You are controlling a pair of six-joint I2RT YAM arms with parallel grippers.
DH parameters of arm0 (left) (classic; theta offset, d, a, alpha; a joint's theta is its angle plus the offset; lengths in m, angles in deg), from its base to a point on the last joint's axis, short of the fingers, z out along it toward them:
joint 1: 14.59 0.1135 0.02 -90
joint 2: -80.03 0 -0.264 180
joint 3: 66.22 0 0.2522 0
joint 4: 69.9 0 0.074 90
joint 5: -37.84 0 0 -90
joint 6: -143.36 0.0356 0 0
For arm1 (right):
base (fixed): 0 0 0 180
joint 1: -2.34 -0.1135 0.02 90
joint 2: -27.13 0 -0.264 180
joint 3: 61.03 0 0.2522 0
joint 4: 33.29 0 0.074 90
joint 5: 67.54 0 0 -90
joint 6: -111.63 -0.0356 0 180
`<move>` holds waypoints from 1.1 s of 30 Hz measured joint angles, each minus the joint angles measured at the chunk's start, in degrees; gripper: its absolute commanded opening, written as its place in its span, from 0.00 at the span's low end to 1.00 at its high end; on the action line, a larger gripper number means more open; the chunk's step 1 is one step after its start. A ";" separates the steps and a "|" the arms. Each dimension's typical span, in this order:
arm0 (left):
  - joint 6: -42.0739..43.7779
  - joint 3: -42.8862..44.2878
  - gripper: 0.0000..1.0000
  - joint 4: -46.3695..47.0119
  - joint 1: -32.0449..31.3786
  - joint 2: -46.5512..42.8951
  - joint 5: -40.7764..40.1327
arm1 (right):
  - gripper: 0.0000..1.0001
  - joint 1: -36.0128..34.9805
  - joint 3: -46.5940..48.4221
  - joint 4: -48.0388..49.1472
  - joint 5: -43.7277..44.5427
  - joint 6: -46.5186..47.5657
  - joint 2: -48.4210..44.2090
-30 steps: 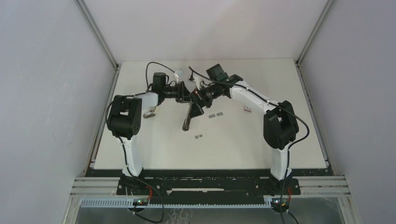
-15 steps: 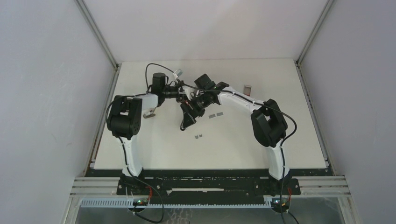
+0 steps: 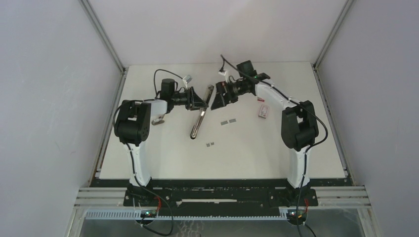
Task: Unload the staples from the stapler
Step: Adjust the stapler at the center of the board.
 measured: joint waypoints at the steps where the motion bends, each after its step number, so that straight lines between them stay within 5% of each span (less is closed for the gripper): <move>1: 0.24 0.00 0.05 -0.09 0.00 0.02 0.33 | 1.00 1.31 0.00 0.24 -0.87 -0.66 0.00; 12: 2.03 0.00 0.05 0.24 -0.37 0.02 6.84 | 0.91 12.02 4.57 6.54 -12.63 -9.14 4.74; 20: 2.03 0.00 0.05 0.26 -2.34 0.00 10.14 | 0.78 11.98 5.11 15.06 -17.31 -17.44 10.73; 33: 2.03 0.00 0.05 0.28 -3.37 -0.59 13.53 | 0.71 10.71 5.11 27.08 -22.03 -26.51 14.73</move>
